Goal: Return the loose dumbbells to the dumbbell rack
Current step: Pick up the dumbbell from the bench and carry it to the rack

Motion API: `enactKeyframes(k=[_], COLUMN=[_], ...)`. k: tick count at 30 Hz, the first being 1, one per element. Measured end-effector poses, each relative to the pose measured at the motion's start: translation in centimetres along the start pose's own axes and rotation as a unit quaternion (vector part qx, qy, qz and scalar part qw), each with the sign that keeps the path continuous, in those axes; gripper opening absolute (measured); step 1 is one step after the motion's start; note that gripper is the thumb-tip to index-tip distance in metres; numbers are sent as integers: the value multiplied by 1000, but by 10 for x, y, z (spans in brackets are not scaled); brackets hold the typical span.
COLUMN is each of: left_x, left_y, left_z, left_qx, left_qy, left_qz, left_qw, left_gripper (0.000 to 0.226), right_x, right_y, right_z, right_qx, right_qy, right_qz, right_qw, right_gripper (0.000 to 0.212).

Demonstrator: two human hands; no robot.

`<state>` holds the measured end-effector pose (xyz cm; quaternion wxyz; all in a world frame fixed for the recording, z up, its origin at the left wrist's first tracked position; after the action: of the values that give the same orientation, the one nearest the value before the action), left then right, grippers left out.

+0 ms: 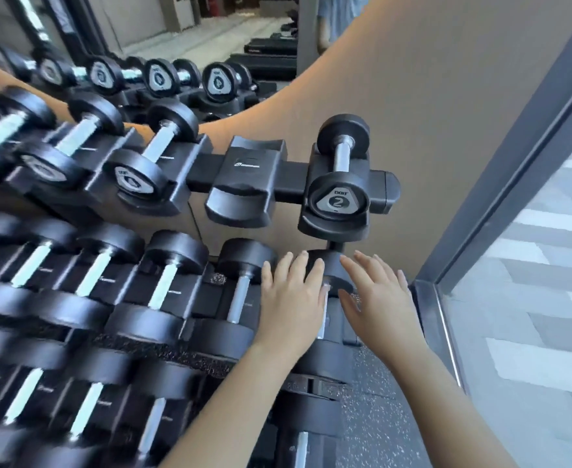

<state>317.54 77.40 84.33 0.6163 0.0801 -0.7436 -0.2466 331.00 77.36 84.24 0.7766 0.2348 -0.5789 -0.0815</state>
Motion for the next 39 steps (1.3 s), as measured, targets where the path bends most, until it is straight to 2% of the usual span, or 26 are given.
enactKeyframes(k=[5,9,14,17,20,28,32,39], left_x=[12,28,48,61,74,127,166,240], left_y=[-29,-50,-75,-89,-105,-182,-245,-387], left_z=[-27,-37,-32,-27,-19,14,32,55], left_qx=[68,129,193,228,254,339,403,476], left_qy=[51,72,97,106,121,185,203,236], left_qz=[-29,-21,-30,-23,-23,-48,-34,-43], left_qw=[996,989,976,967,959,921,892,846], left_gripper=[31,42,33,44,44,33,46,47], right_x=[18,22,21,19,17,18,27,59], right_y=[-13,-20,-28,-34,-40,-77,-116,-220], right_z=[-5,-1,22,38,58,146,205,317], right_qx=[72,120,181,212,237,327,368,441], right_qy=[57,83,129,140,160,203,225,245], right_qz=[-16,-4,26,32,39,69,83,93], right_qw=[996,989,975,967,957,920,898,859], right_gripper=[50,46,45,44,43,48,45,47])
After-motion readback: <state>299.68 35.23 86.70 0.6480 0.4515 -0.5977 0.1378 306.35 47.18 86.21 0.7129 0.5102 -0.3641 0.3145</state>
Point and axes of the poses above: each hand's wrist, its own y-axis towards the middle knuckle, its own x-axis out of the back of the hand, z = x × y, the point moved 1 cm from there along y, towards the middle knuckle, and after that the axes turned 1 degree about -y, right-handed, at the moved point
